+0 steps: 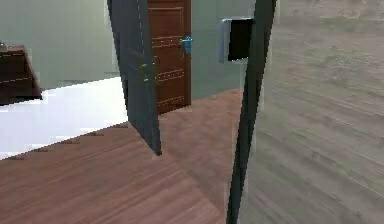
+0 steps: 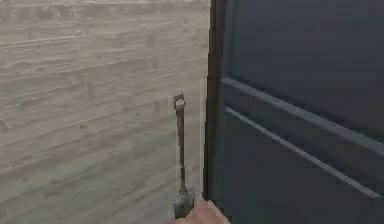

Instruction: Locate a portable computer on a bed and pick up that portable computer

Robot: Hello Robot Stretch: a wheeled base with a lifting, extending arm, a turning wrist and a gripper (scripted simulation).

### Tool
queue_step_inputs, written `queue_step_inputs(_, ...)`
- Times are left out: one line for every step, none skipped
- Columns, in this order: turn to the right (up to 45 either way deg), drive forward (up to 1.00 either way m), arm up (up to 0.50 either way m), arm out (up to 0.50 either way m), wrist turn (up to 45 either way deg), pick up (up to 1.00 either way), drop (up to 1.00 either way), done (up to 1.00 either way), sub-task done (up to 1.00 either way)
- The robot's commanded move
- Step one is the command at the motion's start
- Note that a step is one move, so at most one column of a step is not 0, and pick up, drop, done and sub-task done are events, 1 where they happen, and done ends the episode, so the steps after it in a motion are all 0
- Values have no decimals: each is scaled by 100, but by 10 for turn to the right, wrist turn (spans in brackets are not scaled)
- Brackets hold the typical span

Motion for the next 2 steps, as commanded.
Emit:
queue_step_inputs(-300, 0, 0, 0, 0, 0, 0, 0, 0)
queue_step_inputs(0, 100, 0, 0, 0, 0, 0, 0, 0)
